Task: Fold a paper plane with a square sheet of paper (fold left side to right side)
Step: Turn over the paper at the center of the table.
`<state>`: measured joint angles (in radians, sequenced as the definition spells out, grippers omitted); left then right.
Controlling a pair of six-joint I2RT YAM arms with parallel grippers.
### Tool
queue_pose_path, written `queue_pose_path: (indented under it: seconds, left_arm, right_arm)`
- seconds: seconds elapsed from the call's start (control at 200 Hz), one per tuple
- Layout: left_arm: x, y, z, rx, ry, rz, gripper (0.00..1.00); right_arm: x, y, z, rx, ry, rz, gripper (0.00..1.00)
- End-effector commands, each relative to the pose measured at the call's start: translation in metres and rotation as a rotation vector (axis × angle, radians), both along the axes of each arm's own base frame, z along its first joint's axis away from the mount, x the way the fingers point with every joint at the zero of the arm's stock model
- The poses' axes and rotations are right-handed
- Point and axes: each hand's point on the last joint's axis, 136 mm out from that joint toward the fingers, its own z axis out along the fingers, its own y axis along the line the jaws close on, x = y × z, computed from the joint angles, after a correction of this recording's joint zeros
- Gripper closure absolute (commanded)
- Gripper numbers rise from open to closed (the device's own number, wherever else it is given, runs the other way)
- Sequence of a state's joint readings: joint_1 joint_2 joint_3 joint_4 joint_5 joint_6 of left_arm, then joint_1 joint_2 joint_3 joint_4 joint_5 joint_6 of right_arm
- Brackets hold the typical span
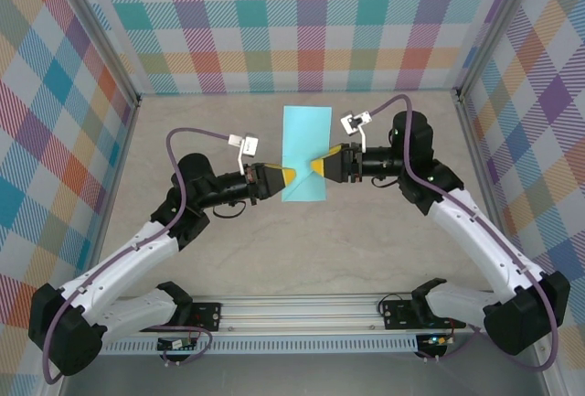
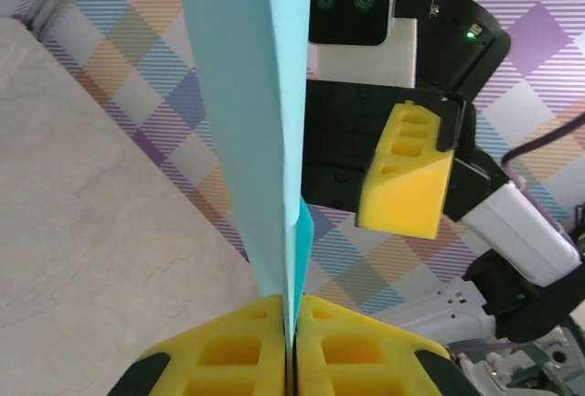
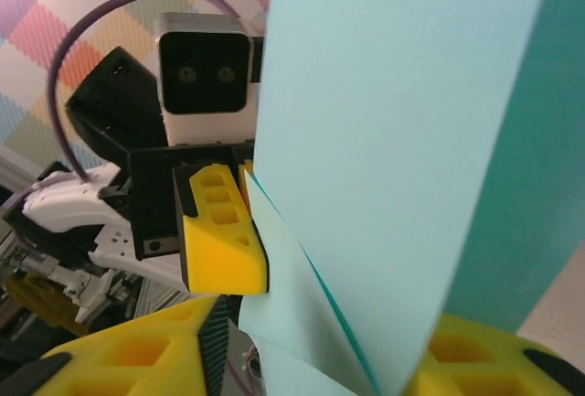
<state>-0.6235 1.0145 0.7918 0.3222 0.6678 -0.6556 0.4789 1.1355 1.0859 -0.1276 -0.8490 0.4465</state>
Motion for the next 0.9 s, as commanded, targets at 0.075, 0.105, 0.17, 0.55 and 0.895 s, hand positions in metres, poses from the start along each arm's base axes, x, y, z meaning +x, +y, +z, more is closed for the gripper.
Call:
queue_pose_path:
  seconds: [0.075, 0.105, 0.17, 0.55, 0.895]
  left_arm:
    - [0.019, 0.017, -0.048, 0.309, 0.005, 0.198, 1.00]
    - [0.023, 0.023, -0.063, 0.384, 0.027, 0.251, 1.00]
    - [0.028, 0.038, -0.094, 0.546, 0.062, 0.348, 1.00]
    - [0.025, 0.112, -0.166, 1.445, 0.096, 0.915, 1.00]
    - [0.035, 0.043, -0.226, 1.661, 0.161, 0.910, 1.00]
  right_arm:
    - [0.023, -0.049, -0.040, -0.307, -0.029, -0.349, 0.34]
    - [0.029, -0.063, -0.051, -0.380, -0.024, -0.431, 0.34]
    - [0.038, -0.098, -0.074, -0.536, -0.005, -0.602, 0.26]
    - [0.020, -0.203, -0.106, -0.812, 0.003, -1.030, 0.00]
    - [-0.008, -0.237, -0.080, -0.799, -0.005, -1.164, 0.00]
